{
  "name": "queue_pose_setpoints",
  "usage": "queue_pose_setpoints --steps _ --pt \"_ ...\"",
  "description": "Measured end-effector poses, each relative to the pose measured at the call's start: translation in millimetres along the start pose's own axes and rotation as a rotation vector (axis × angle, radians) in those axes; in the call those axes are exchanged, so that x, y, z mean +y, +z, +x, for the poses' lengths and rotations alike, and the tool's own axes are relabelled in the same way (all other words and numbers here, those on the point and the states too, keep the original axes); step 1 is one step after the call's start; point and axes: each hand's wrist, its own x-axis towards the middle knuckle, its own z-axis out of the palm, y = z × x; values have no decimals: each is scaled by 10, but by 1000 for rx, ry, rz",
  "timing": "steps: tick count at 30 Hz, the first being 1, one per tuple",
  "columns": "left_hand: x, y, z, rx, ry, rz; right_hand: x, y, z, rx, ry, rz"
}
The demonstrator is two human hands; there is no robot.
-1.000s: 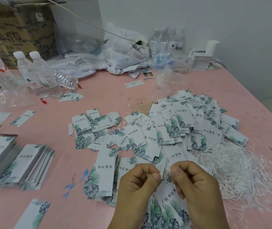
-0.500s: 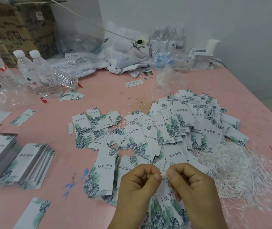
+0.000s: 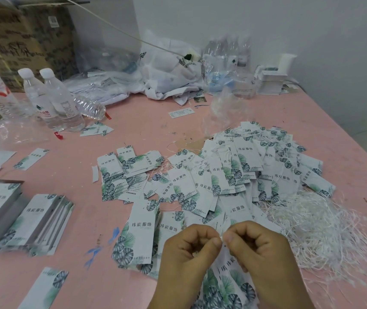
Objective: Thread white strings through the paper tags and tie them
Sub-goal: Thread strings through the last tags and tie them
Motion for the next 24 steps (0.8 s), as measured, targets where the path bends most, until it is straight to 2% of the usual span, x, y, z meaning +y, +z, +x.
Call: queue_pose_setpoints --steps 8,12,17,24 --pt "3 16 -8 125 482 403 -2 30 14 2 108 153" --pt "-42 2 -9 172 644 515 10 51 27 -36 192 269" --pt "-85 -19 0 190 724 540 93 80 39 -61 263 411" --pt "-27 -29 1 142 662 564 124 67 56 -114 253 443"
